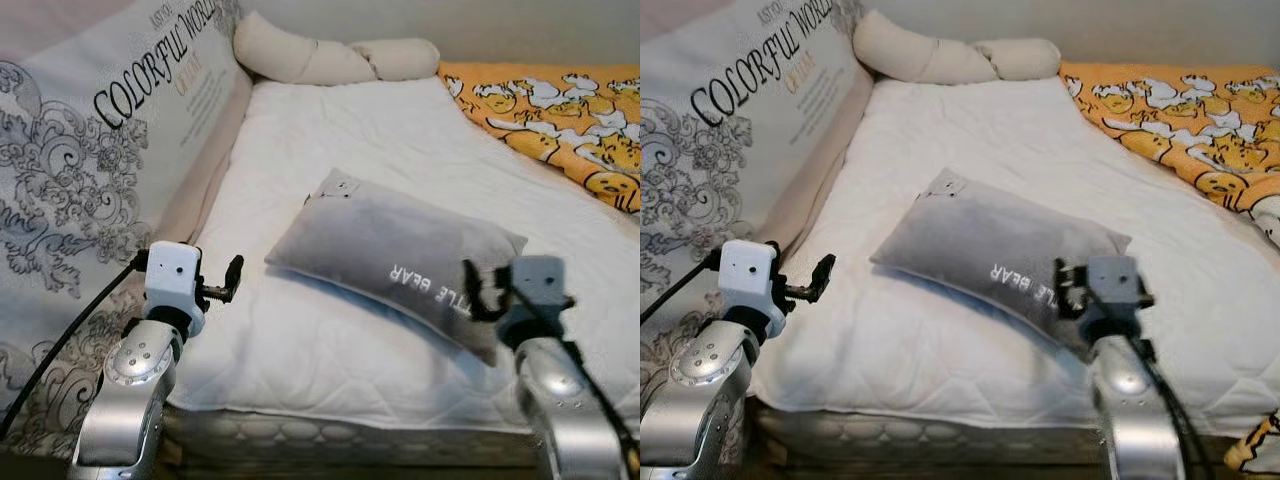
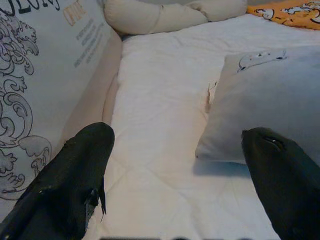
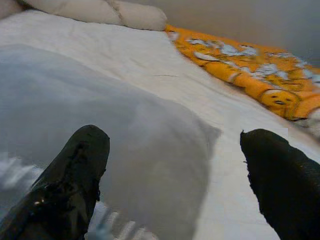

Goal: Clean up the room

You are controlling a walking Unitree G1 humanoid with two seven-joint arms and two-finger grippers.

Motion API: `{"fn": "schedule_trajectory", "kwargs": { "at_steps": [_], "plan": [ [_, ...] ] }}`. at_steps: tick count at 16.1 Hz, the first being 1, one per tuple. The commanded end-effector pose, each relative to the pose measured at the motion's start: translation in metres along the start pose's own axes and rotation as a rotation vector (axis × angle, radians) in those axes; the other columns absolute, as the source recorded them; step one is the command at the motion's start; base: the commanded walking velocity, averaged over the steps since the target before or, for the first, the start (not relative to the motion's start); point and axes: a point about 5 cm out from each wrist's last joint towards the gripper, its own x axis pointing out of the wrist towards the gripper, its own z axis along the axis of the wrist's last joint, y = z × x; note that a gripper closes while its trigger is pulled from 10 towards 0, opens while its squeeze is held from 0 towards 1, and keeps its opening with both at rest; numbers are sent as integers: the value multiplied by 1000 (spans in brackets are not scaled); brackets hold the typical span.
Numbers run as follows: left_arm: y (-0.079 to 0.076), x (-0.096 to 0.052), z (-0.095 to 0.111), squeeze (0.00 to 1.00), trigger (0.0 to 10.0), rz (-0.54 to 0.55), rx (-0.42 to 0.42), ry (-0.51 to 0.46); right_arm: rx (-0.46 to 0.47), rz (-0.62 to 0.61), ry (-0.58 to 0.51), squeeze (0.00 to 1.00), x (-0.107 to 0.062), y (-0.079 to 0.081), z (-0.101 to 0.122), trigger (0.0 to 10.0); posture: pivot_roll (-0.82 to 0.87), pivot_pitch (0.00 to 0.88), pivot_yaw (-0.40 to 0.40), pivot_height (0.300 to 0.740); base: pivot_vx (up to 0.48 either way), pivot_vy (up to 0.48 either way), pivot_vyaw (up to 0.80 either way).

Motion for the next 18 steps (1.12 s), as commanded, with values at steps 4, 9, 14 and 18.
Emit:
{"fn": "schedule_trajectory", "kwargs": {
  "at_steps": [4,9,14,18],
  "plan": [
    [-10,9,6,0,10000,-216,81,0,-64,-261,193,0,34,-85,-28,10000,-47,0,43,740,0,0,0],
    [-8,14,8,0,10000,-266,125,13,-362,-134,433,0,40,-79,-70,10000,-48,0,51,740,0,0,0],
    [-7,19,8,0,10000,-286,138,16,-228,500,321,0,25,12,-54,10000,-57,0,66,740,0,0,0],
    [-4,21,9,0,10000,-286,148,15,-121,936,87,0,-15,53,6,10000,-64,0,71,740,0,0,0]
  ]
}}
